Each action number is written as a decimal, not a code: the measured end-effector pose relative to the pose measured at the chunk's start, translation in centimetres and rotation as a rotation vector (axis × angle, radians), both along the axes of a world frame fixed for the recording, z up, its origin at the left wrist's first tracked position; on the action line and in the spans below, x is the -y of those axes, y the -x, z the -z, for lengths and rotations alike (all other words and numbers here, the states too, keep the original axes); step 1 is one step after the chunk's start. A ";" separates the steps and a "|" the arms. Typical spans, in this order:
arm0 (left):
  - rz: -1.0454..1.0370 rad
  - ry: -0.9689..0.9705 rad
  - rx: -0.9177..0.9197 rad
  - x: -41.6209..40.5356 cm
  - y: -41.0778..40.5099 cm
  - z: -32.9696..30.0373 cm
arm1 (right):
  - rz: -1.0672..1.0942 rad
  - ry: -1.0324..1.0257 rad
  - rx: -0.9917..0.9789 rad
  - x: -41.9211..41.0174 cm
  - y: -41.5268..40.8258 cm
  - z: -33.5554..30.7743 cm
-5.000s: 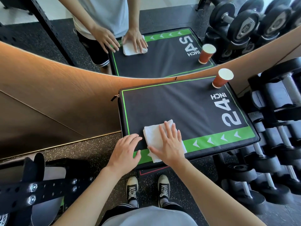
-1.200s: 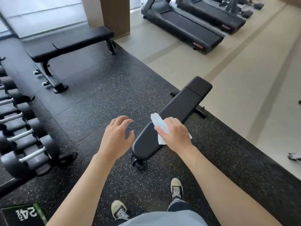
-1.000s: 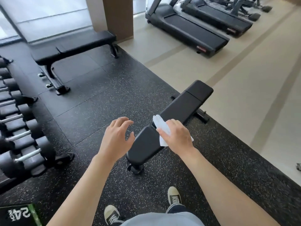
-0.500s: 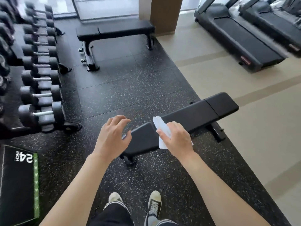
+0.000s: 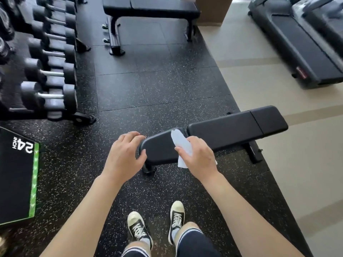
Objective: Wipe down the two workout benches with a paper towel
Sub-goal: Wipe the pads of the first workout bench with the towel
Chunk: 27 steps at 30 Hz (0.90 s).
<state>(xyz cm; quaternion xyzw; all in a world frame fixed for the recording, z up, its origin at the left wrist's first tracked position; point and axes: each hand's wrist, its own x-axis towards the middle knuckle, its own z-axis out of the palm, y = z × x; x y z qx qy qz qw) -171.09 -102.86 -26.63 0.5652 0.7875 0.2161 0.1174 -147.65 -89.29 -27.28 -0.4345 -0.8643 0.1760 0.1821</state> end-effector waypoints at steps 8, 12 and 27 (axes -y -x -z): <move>-0.139 -0.023 0.059 -0.2 1.8 10.4 | -0.043 0.049 -0.004 -2.7 4.0 10.5; -0.193 -0.030 0.096 -1.0 2.3 17.8 | -0.074 0.011 -0.034 -4.2 6.0 17.6; -0.222 -0.042 0.186 -8.6 3.7 44.4 | -0.154 -0.172 -0.076 -12.3 12.0 40.9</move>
